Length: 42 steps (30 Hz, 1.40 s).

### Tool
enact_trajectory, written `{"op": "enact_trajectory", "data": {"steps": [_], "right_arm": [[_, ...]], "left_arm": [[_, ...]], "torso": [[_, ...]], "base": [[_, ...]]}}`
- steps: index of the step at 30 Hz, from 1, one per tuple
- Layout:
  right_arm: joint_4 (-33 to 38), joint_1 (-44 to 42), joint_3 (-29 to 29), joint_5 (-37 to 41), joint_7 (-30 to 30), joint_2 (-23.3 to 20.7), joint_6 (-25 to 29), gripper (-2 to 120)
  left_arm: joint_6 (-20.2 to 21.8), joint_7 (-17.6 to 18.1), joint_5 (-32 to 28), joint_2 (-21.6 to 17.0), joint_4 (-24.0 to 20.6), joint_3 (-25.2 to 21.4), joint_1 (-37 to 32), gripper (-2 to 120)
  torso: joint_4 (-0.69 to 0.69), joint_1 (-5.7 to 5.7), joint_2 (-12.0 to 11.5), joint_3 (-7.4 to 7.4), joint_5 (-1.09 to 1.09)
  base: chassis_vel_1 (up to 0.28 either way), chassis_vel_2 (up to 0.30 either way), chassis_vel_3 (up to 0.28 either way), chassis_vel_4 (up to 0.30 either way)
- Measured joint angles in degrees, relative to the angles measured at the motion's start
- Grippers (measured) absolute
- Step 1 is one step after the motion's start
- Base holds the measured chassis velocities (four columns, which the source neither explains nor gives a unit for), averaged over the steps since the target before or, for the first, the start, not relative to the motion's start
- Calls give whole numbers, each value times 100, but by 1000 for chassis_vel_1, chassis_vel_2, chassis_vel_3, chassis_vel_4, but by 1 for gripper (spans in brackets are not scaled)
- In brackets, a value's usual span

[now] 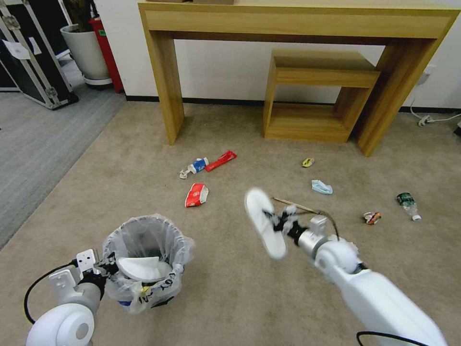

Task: Pick up the trash bin and place the garbage on the floor into it.

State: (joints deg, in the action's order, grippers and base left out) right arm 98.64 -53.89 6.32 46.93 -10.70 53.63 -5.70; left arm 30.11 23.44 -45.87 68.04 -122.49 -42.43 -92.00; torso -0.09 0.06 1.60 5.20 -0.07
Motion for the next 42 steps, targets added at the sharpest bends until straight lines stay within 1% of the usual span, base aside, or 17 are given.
{"op": "enact_trajectory", "data": {"steps": [3, 4, 8, 11, 12, 15, 16, 18, 19, 26, 27, 30, 33, 34, 35, 37, 42], "right_arm": [[745, 42, 154, 418, -258, -162, 586, 0], [745, 42, 154, 418, -258, -162, 586, 0], [1179, 209, -17, 876, -673, -208, 1170, 0], [1513, 439, -365, 1293, -1212, -205, 1477, 0], [1513, 439, -365, 1293, -1212, -205, 1477, 0], [1645, 713, -891, 1459, -1734, -185, 1705, 0], [1645, 713, -891, 1459, -1734, -185, 1705, 0], [1612, 1006, -1409, 1548, -2000, -115, 1887, 0], [1612, 1006, -1409, 1548, -2000, -115, 1887, 0], [840, 1767, -2577, 1465, -2167, 313, 2141, 0], [840, 1767, -2577, 1465, -2167, 313, 2141, 0], [226, 2088, -3116, 1363, -2234, 713, 2287, 0], [-36, 2189, -3292, 1328, -2261, 920, 2351, 0], [-390, 2308, -3529, 1291, -2278, 1243, 2481, 0], [-390, 2308, -3529, 1291, -2278, 1243, 2481, 0], [-776, 2423, -3777, 1221, -2288, 1567, 2585, 0], [-1248, 2517, -4085, 1082, -2322, 1820, 2736, 0]], "left_arm": [[40, 13, -40, -12, -122, 20, -23, 1], [40, 13, -40, -12, -122, 20, -23, 1], [57, 20, -58, -23, -227, 18, -60, 1], [78, 28, -69, -19, -321, 11, -93, 1], [78, 28, -69, -19, -321, 11, -93, 1], [105, 36, -71, 22, -366, 24, -108, 1], [105, 36, -71, 22, -366, 24, -108, 1], [130, 44, -66, 70, -388, 49, -110, 1], [130, 44, -66, 70, -388, 49, -110, 1], [150, 44, 1, 226, -454, 88, -164, 1], [150, 44, 1, 226, -454, 88, -164, 1], [150, 37, 28, 287, -550, 97, -220, 1], [151, 33, 29, 295, -586, 93, -233, 1], [151, 31, 26, 299, -624, 71, -243, 1], [151, 31, 26, 299, -624, 71, -243, 1], [151, 31, 22, 305, -663, 27, -263, 1], [137, 30, 11, 313, -698, -14, -286, 1]], "torso": [[-1, 0, 0, 0, 0], [-1, 0, 0, 0, 0], [-1, 0, 0, 0, 0], [-1, 0, 0, 0, 0], [-1, 0, 0, 0, 0], [0, 0, 0, 0, -1], [0, 0, 0, 0, -1], [-1, 0, 0, 0, -1], [-1, 0, 0, 0, -1], [0, 0, 0, 1, -1], [0, 0, 0, 1, -1], [-1, 0, 0, 1, -2], [-1, 0, 0, 1, -2], [0, 0, 0, 1, -1], [0, 0, 0, 1, -1], [1, 0, 0, 1, -2], [0, 0, 0, 1, -2]], "base": [[0, 0, 0, 0], [0, 0, 0, 0], [0, 0, 0, 0], [0, 0, 0, 0], [0, 0, 0, 0], [0, 0, 0, 0], [0, 0, 0, 0], [0, 0, 0, 0], [0, 0, 0, 0], [0, 0, 0, 0], [0, 0, 0, 0], [0, 0, 0, 0], [0, 0, 0, 0], [0, 0, 0, 0], [0, 0, 0, 0], [0, 0, 0, 0], [0, 0, 0, 0]]}}
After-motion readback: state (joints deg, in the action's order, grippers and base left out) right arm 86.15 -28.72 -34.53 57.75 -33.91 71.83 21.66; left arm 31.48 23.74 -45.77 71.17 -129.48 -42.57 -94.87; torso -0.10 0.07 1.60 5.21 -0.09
